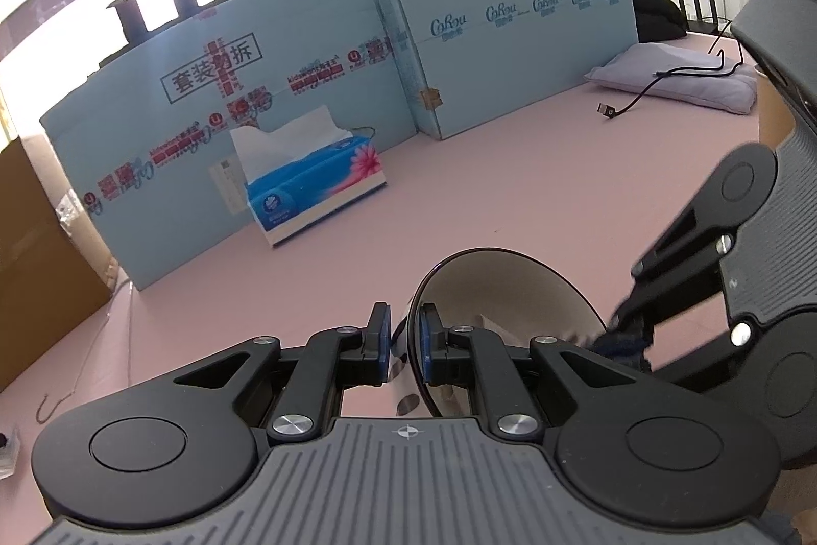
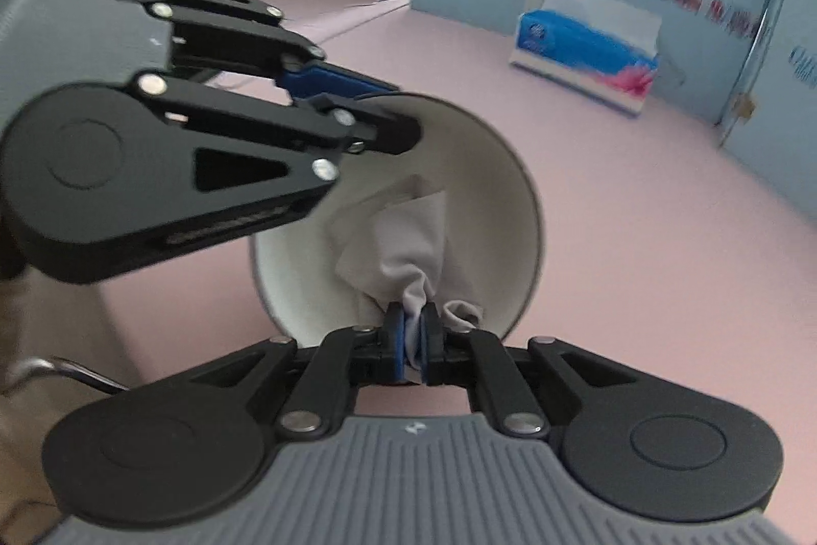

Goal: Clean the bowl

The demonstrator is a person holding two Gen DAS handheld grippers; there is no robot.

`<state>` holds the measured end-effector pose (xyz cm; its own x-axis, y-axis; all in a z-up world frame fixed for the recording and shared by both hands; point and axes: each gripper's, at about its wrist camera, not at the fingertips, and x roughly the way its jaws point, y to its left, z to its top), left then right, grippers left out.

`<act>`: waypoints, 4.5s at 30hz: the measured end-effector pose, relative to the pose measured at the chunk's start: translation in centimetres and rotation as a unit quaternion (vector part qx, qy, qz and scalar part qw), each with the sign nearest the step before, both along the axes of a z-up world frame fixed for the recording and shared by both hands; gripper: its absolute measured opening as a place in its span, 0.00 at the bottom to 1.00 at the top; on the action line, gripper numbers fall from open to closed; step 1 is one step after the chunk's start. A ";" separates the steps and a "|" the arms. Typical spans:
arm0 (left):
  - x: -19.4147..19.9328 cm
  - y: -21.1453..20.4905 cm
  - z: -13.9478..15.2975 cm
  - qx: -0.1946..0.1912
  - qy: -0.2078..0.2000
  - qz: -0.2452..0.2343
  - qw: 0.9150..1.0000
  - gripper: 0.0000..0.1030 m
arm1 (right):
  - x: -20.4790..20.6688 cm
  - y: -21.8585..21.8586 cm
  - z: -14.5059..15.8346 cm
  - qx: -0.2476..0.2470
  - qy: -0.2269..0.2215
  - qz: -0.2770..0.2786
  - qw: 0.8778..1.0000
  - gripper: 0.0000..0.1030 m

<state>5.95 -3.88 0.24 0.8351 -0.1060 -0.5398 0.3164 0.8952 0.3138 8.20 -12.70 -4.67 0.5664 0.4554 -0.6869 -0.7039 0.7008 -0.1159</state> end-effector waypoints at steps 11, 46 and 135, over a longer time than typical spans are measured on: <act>0.2 0.3 -0.2 -0.003 -0.001 0.017 1.000 0.21 | 0.1 0.1 -0.1 -0.011 -0.059 -0.022 0.998 0.05; -0.4 -2.1 -0.1 0.048 -0.003 0.027 0.998 0.09 | 0.6 -3.2 -0.9 0.163 0.098 -0.035 0.981 0.06; -0.7 -2.7 -2.0 0.030 0.027 0.055 0.998 0.16 | -1.3 -2.6 -0.9 0.090 -0.041 -0.065 0.993 0.05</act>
